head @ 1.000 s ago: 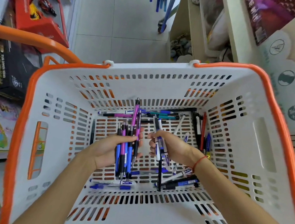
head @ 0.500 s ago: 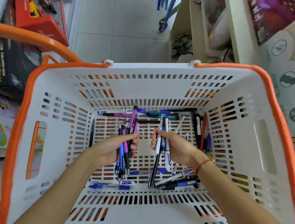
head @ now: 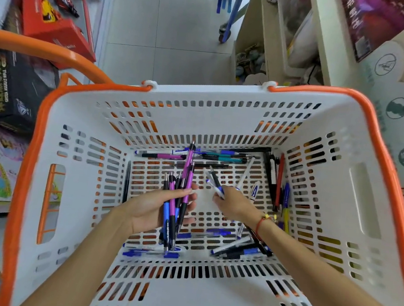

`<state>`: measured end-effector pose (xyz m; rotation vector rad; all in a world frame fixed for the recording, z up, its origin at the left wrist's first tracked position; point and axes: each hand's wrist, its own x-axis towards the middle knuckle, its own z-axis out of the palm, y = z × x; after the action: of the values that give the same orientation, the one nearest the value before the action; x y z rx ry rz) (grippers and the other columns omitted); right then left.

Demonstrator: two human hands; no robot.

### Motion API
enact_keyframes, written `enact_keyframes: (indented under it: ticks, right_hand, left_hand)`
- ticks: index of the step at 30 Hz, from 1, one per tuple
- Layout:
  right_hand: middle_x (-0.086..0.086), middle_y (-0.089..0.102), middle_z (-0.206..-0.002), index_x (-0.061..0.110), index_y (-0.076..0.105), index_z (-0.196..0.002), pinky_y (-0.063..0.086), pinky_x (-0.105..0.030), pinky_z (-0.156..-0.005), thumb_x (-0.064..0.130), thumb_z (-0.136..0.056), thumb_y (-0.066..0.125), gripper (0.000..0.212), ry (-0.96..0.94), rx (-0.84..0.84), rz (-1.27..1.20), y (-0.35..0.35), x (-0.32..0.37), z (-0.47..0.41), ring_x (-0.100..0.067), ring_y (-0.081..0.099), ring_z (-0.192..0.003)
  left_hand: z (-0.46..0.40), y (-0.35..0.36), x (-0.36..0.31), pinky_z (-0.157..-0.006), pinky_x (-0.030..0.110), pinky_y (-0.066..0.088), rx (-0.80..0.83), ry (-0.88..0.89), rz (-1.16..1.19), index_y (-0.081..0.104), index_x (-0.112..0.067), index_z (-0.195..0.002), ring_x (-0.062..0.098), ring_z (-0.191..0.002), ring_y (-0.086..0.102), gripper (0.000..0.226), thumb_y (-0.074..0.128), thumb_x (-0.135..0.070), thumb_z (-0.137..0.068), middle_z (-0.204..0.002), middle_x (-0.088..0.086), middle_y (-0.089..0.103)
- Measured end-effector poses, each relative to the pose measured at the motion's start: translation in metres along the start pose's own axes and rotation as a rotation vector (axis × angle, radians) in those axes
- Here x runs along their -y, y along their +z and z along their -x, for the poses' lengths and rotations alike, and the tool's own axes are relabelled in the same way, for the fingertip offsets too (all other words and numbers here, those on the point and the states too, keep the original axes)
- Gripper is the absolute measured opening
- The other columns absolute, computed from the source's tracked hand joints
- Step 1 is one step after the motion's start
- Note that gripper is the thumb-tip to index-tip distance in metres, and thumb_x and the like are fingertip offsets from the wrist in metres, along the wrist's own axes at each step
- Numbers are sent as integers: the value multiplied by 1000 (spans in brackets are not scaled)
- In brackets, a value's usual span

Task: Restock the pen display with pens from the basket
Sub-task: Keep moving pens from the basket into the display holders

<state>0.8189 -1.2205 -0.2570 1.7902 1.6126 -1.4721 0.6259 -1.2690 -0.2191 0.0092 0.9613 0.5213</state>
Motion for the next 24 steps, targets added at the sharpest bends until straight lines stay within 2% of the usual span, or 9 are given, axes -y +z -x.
enact_keyframes:
  ticks: [4, 6, 8, 10, 12, 16, 19, 22, 24]
  right_hand:
    - [-1, 43, -63, 8, 52, -97, 38, -18, -43, 18, -106, 39, 19, -1, 70, -853, -1, 3, 10, -9, 40, -47]
    - [-1, 46, -63, 8, 51, -97, 43, -21, -47, 20, -105, 41, 17, -26, 124, -1217, -8, 5, 14, -11, 44, -49]
    - [-3, 51, -67, 8, 51, -100, 48, -23, -53, 19, -105, 42, 16, -20, 91, -1145, -11, 5, 11, -14, 48, -55]
    - [-4, 52, -69, 5, 52, -101, 45, -19, -49, 18, -105, 40, 18, 8, 6, -726, -8, 2, 8, -14, 48, -55]
    - [-5, 50, -67, 3, 52, -102, 40, -18, -42, 16, -105, 37, 19, 19, -22, -544, -3, -2, 5, -12, 46, -49]
    - [-4, 51, -66, 4, 56, -104, 46, -21, -49, 17, -105, 42, 19, 80, 47, -873, -1, -6, 6, -13, 48, -50]
    - [-3, 55, -70, 7, 55, -105, 53, -25, -60, 19, -105, 41, 18, 42, 251, -1220, -7, -2, 14, -14, 55, -59]
    - [-5, 69, -89, 8, 56, -111, 58, -29, -86, 20, -105, 40, 21, -25, 288, -1443, -16, 6, 19, -18, 69, -83]
    - [-4, 72, -109, 9, 55, -116, 53, -31, -94, 22, -106, 37, 25, -71, 254, -1528, -21, 14, 22, -17, 70, -100]
  left_hand:
    - [-2, -4, -1, -77, 36, 59, 61, -11, -3, 65, -7, -118, 15, -72, 63, 29, 58, -11, -90, -83, 5, 63]
    - [-3, -4, 0, -76, 34, 59, 47, -17, -51, 61, -7, -123, 13, -71, 60, 33, 57, -12, -91, -81, 3, 61]
    - [-6, -6, 2, -74, 33, 60, 4, -17, -81, 61, -6, -120, 12, -69, 60, 29, 57, -13, -92, -79, 2, 61]
    - [-7, -7, 5, -74, 33, 60, -25, -15, -64, 62, -6, -113, 12, -67, 59, 22, 58, -14, -93, -78, 2, 60]
    - [-9, -7, 7, -72, 33, 59, -41, -15, -24, 62, -8, -110, 12, -66, 59, 19, 58, -14, -93, -76, 1, 59]
    - [-10, -7, 10, -76, 32, 57, -25, -24, -32, 63, -8, -110, 11, -66, 58, 19, 58, -16, -93, -76, 0, 59]
    - [-13, -3, 13, -78, 34, 59, -52, -20, -141, 62, -8, -119, 13, -77, 65, 32, 63, -19, -89, -85, 3, 65]
    - [-13, 1, 13, -80, 33, 58, -64, -98, -319, 56, -11, -126, 17, -103, 69, 36, 62, -24, -93, -112, 3, 72]
    - [-12, 5, 14, -79, 32, 58, -50, -154, -356, 53, -13, -129, 17, -104, 69, 37, 60, -25, -95, -114, -1, 72]
